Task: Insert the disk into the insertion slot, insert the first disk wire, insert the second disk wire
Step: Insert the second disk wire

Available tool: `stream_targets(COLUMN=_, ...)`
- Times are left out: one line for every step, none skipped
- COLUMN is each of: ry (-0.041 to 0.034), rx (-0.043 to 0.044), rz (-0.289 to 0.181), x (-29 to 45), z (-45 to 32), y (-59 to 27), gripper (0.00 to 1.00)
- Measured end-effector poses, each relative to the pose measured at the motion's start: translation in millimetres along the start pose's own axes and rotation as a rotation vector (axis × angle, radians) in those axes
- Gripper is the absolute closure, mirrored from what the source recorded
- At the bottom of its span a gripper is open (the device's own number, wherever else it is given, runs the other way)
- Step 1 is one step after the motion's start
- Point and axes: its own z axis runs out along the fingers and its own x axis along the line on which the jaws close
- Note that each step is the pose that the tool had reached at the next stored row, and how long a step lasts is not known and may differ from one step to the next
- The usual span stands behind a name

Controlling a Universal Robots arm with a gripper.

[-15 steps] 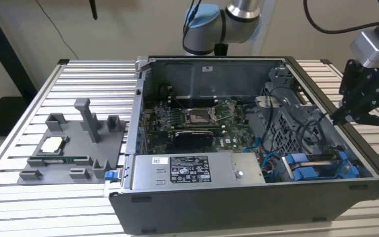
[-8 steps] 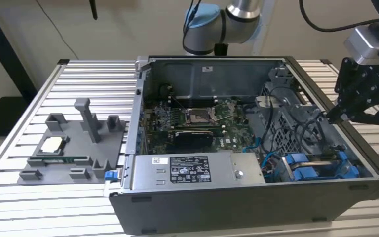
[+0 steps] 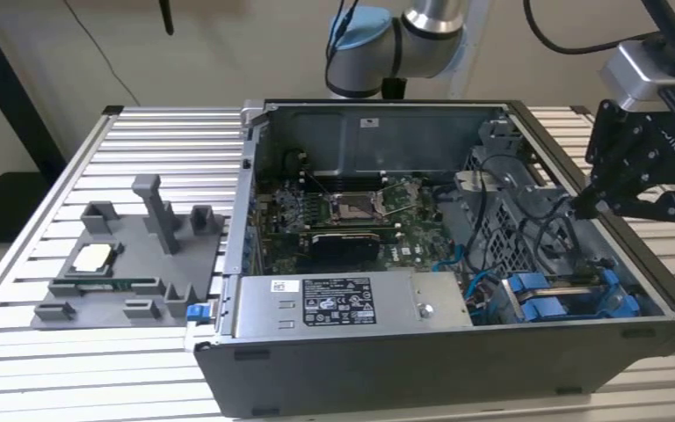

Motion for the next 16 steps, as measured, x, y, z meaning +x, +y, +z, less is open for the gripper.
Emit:
stream_targets(ry=0.0, rx=-0.0009, rz=0.0, x=0.0, z=0.1, y=1.7, gripper=0.84)
stream_targets(ry=0.0, rx=-0.0019, rz=0.0, x=0.1, z=0.2, y=3.5, gripper=0.84)
stream_targets(ry=0.0001, rx=-0.0028, rz=0.001, x=0.1, z=0.2, y=5.2, gripper=0.84)
stream_targets(ry=0.0001, rx=-0.0038, rz=0.001, x=0.1, z=0.2, y=6.9, gripper=0.84)
stream_targets(ry=0.0002, rx=-0.0047, rz=0.001, x=0.2, z=0.3, y=8.6, gripper=0.84)
stream_targets(ry=0.0002, rx=-0.0057, rz=0.001, x=0.2, z=0.3, y=10.3, gripper=0.84)
stream_targets(ry=0.0002, rx=-0.0067, rz=0.002, x=0.2, z=0.4, y=11.9, gripper=0.84)
stream_targets(ry=0.0002, rx=-0.0076, rz=0.002, x=0.3, z=0.5, y=13.5, gripper=0.84)
stream_targets(ry=0.0002, rx=-0.0086, rz=0.002, x=0.3, z=0.6, y=15.0, gripper=0.84)
stream_targets(ry=0.0002, rx=-0.0093, rz=0.002, x=0.3, z=0.6, y=16.4, gripper=0.84)
stream_targets(ry=0.0002, rx=-0.0101, rz=0.002, x=0.4, z=0.7, y=17.9, gripper=0.84)
stream_targets(ry=0.0006, rx=-0.0116, rz=0.003, x=0.4, z=0.7, y=19.1, gripper=0.84)
stream_targets(ry=0.0018, rx=-0.015, rz=0.004, x=0.4, z=0.8, y=20.2, gripper=0.84)
stream_targets(ry=0.0038, rx=-0.0194, rz=0.005, x=0.4, z=0.8, y=21.1, gripper=0.84)
stream_targets(ry=0.006, rx=-0.0243, rz=0.006, x=0.5, z=0.9, y=22.1, gripper=0.84)
stream_targets(ry=0.0087, rx=-0.0286, rz=0.007, x=0.6, z=0.8, y=23.0, gripper=0.84)
